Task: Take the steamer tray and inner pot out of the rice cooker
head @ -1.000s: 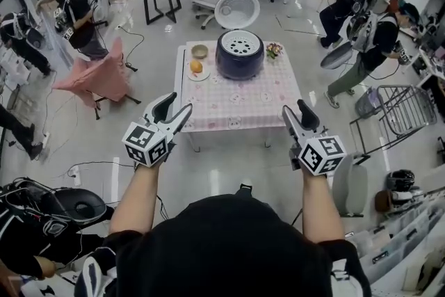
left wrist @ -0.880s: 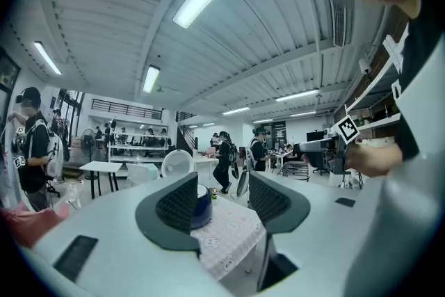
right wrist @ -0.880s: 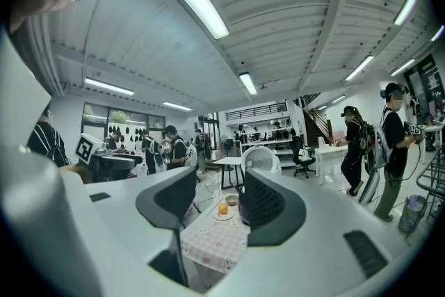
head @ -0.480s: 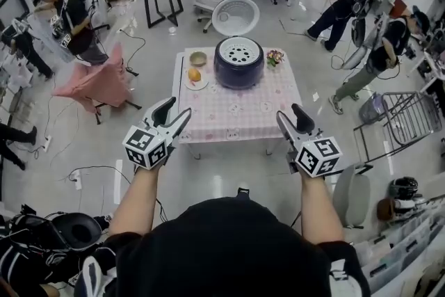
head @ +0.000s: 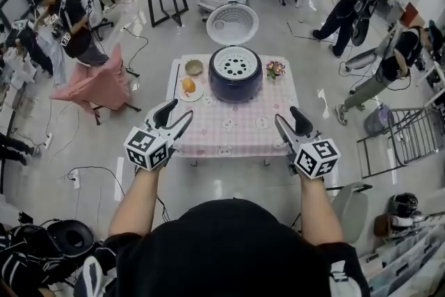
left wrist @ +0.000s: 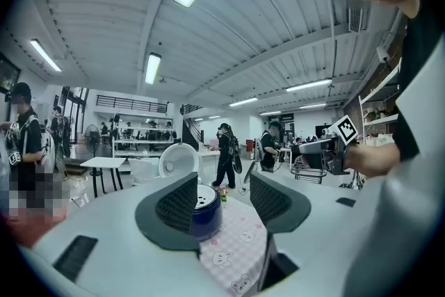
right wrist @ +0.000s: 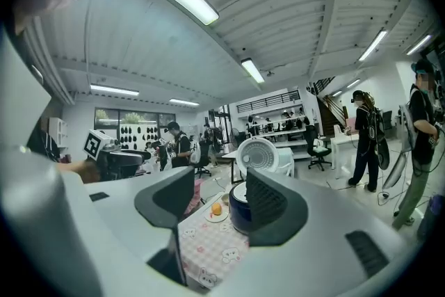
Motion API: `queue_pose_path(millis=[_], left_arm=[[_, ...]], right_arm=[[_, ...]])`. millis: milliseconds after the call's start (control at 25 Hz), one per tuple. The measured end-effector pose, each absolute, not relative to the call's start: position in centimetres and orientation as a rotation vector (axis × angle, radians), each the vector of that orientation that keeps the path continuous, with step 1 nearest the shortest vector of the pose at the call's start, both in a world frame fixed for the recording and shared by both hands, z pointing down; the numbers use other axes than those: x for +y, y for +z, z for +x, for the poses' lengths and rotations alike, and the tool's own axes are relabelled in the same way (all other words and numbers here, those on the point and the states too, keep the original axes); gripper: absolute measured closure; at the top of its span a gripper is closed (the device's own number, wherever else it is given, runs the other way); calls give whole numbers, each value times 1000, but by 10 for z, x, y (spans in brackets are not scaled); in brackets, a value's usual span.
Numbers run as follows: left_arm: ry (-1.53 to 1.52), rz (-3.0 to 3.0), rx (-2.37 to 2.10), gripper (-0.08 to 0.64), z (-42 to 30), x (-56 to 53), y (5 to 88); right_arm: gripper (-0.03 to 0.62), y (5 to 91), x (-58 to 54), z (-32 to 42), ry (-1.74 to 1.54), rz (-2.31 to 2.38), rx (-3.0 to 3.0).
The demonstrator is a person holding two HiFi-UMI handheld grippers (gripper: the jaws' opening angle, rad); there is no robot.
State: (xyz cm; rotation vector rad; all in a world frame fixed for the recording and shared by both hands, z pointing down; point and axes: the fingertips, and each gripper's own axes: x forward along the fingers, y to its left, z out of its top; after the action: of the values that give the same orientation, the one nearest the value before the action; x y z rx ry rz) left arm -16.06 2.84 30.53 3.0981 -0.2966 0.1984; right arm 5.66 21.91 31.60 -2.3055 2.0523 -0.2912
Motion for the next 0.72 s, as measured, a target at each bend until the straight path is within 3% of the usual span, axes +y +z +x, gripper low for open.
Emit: queue_pose_path(millis=[400, 720], left_arm=[[205, 3080, -372, 304, -76, 36, 310], [235, 3052, -410, 302, -64, 13, 309]], right_arm=[[371, 323, 215, 145, -330, -2207, 2146], [362, 317, 185, 166, -348, -2165, 2183]])
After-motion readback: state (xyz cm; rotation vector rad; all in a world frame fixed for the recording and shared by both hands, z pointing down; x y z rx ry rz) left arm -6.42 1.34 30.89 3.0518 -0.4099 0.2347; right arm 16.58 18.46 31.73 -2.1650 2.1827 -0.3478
